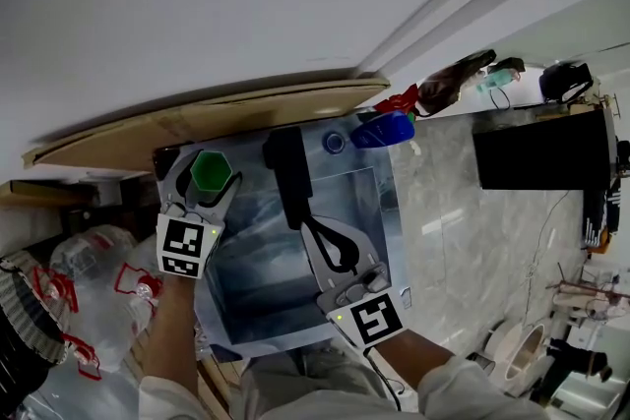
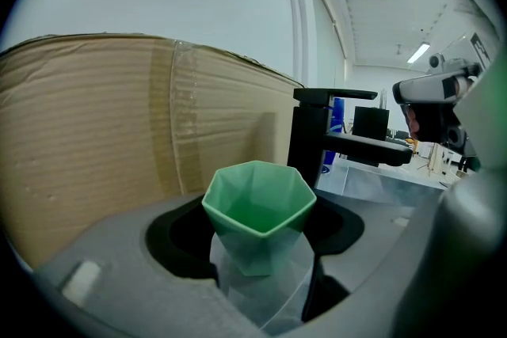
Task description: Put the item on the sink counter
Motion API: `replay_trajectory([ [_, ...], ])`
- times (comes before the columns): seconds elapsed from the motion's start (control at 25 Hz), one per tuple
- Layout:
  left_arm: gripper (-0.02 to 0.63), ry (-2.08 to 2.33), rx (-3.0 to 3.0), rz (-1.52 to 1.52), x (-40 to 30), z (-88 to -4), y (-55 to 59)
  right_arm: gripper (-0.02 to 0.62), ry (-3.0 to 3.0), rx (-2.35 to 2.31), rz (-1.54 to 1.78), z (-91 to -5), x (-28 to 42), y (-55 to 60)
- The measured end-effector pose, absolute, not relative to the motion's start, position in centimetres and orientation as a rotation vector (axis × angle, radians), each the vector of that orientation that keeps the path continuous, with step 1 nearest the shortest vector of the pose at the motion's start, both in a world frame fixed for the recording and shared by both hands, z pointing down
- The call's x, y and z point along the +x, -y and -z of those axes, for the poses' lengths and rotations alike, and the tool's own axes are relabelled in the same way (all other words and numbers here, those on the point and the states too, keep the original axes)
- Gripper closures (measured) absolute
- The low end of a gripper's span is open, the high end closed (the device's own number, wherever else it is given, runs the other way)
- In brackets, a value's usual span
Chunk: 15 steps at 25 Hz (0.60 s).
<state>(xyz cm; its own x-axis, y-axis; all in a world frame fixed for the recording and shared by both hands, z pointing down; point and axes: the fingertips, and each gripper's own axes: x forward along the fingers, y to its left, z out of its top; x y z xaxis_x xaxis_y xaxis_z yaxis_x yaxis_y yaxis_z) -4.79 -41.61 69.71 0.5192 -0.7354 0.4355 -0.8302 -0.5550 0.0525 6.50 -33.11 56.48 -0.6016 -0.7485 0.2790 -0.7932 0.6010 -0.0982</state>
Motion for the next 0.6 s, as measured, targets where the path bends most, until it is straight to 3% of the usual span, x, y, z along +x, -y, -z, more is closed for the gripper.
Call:
replay_trajectory([
  [0.6, 0.278, 1.334, 2.565, -0.470, -4.52, -69.57, 41.96, 0.592, 2.602, 1.283, -0.306, -56.79, 6.27, 33.25],
])
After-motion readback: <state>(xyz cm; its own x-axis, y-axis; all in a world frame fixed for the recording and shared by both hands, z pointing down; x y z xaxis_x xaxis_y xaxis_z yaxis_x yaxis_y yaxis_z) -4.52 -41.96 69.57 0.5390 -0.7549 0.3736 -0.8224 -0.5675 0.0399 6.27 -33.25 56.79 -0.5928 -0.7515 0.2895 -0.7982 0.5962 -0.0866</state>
